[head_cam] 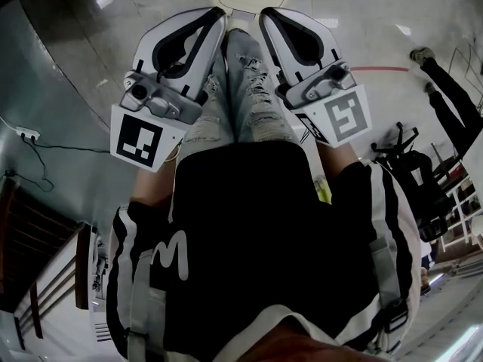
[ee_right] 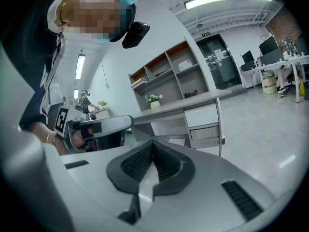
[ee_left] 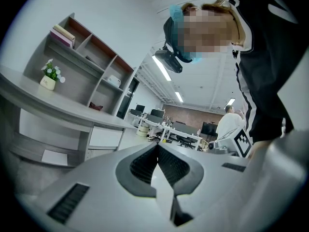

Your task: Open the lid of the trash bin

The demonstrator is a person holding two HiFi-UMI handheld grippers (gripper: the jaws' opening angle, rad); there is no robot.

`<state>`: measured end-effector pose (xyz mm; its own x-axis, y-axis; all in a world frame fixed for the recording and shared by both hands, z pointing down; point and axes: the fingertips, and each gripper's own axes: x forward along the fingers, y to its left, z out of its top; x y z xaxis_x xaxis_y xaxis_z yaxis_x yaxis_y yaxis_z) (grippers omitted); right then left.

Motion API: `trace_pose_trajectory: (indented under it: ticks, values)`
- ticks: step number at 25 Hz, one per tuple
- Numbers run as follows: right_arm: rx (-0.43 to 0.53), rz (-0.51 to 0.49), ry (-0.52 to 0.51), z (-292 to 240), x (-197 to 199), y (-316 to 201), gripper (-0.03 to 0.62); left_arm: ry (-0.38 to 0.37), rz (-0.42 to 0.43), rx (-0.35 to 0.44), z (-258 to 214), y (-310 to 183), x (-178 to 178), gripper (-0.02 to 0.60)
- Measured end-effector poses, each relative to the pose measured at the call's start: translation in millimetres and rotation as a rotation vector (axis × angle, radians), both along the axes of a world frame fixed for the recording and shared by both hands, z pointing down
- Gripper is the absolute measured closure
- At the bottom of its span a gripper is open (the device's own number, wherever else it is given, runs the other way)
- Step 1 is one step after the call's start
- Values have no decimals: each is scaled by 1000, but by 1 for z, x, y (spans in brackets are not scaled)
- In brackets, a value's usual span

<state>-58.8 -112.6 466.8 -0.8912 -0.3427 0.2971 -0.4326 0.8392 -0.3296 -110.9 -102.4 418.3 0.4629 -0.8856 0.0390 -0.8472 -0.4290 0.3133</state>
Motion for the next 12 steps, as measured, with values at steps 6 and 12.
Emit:
trace_pose_trajectory:
  ticks: [6, 12]
  values:
    - [-17, 4, 24, 18, 3, 0, 585, 5, -3, -7, 8, -2, 0, 580]
    - [-23, 3, 58, 40, 5, 3, 585, 7, -3, -12, 13, -1, 1, 580]
